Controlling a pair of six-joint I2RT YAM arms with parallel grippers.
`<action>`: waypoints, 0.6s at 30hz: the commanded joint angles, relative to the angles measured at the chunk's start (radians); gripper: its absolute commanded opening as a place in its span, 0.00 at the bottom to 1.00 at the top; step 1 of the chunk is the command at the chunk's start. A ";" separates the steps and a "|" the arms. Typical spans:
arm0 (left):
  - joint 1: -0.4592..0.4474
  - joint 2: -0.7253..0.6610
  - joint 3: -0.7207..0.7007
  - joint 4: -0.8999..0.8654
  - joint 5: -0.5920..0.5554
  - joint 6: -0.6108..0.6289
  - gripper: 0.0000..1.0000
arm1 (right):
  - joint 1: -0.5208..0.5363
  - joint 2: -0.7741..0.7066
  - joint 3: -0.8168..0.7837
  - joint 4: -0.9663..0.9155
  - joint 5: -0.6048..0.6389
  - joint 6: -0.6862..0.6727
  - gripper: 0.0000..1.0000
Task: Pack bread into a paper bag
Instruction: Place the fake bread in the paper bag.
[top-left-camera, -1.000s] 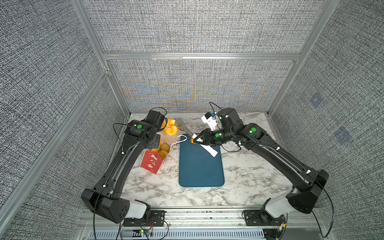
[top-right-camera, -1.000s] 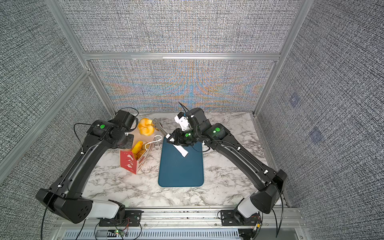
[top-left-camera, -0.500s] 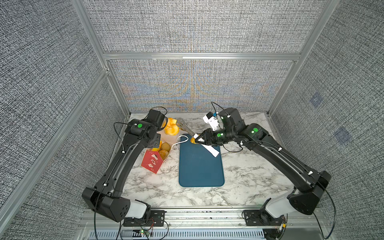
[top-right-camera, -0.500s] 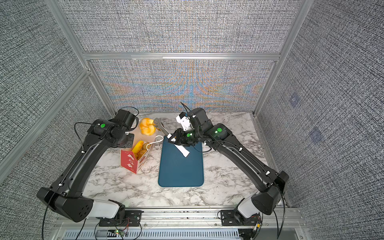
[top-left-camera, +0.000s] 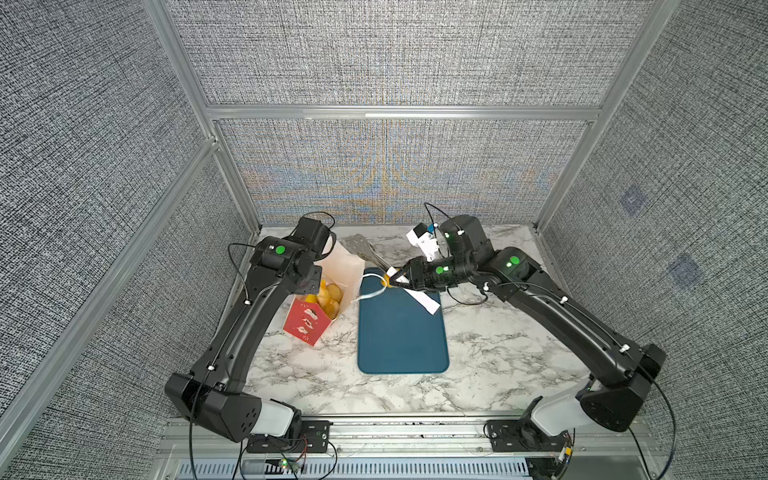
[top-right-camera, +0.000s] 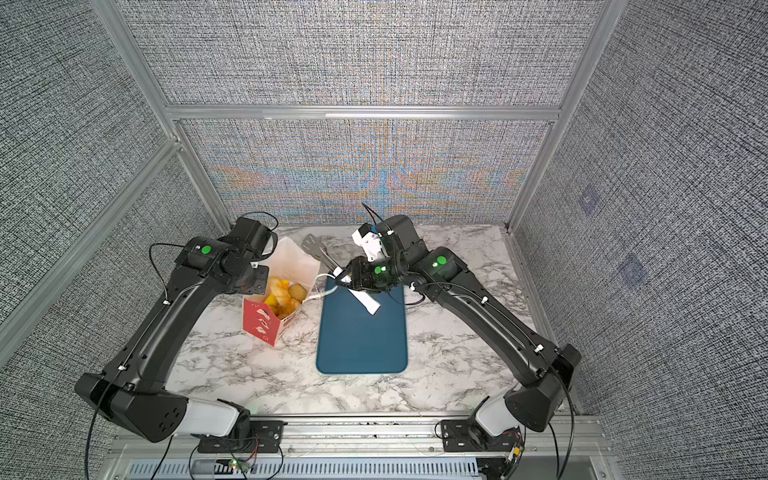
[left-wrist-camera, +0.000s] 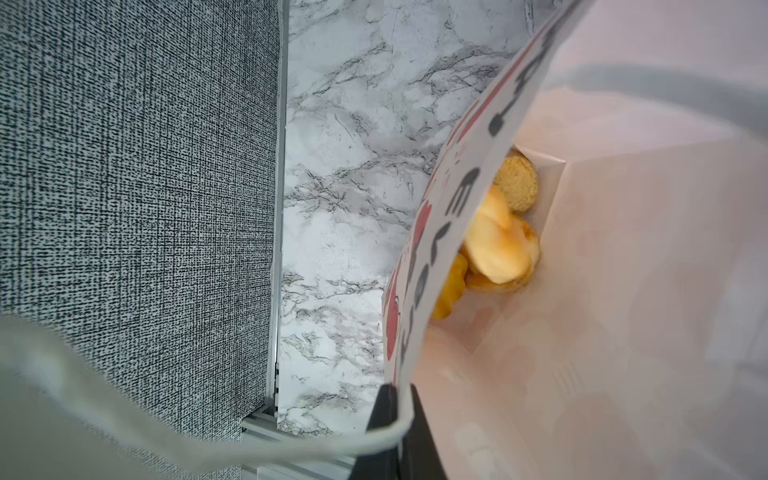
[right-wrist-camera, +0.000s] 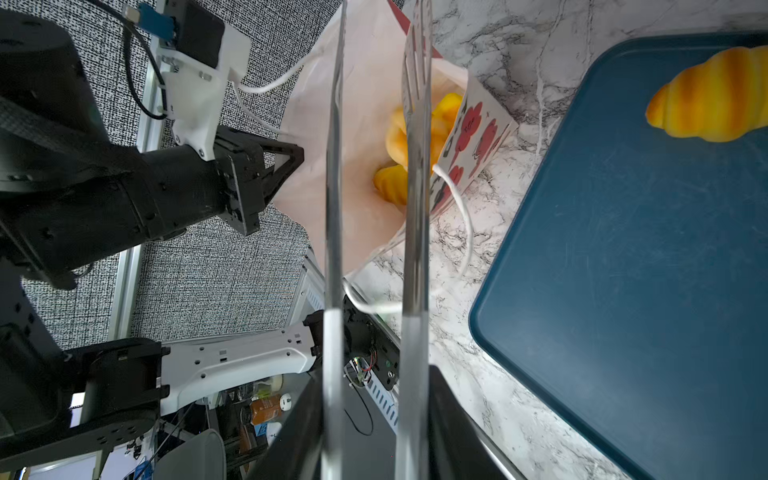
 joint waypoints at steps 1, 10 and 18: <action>0.000 0.001 0.009 0.017 0.000 0.007 0.02 | -0.009 -0.016 0.003 0.019 0.009 -0.010 0.37; -0.001 -0.006 0.009 0.013 -0.006 0.007 0.02 | -0.022 -0.044 0.003 -0.002 0.146 -0.028 0.38; 0.000 -0.007 0.013 0.013 -0.006 0.006 0.02 | -0.022 -0.089 -0.032 -0.042 0.374 -0.073 0.38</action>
